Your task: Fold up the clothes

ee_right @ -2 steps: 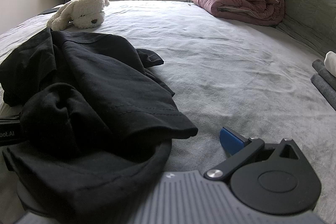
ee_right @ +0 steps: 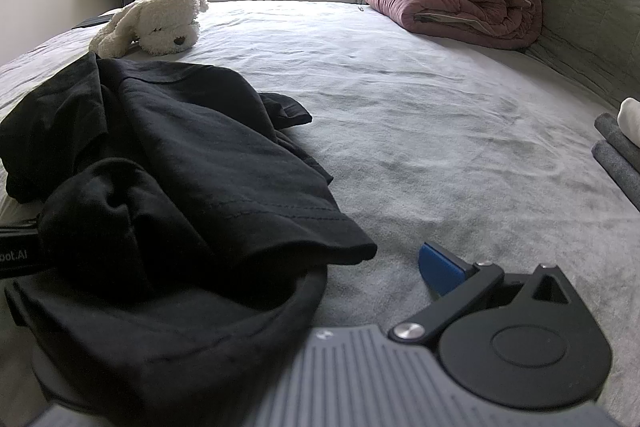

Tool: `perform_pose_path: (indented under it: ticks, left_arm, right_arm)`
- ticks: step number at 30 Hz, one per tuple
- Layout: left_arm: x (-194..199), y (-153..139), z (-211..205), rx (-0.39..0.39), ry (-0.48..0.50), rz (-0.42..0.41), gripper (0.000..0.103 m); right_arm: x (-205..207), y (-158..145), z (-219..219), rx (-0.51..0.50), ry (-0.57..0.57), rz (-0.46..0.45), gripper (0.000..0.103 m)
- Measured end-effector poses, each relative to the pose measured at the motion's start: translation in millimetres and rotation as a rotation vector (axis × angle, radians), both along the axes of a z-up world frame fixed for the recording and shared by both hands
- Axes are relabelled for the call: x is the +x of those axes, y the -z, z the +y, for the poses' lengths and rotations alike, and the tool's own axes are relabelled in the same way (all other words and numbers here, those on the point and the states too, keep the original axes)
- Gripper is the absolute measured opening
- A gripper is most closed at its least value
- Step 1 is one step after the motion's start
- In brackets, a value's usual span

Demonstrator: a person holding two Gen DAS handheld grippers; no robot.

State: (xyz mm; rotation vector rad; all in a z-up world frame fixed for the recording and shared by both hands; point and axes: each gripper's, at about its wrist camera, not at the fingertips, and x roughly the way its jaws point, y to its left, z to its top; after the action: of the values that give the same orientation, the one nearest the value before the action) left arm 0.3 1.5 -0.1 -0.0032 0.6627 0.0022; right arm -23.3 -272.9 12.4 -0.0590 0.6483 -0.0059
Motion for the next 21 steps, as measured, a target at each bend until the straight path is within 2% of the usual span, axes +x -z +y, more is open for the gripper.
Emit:
perform_pose_path:
  ticks: [21]
  left_arm:
    - [1.6,1.4,-0.4,0.010,-0.001,0.000,0.103]
  right_arm:
    - [0.6,-0.4,-0.1,0.003,0.001,0.001,0.103]
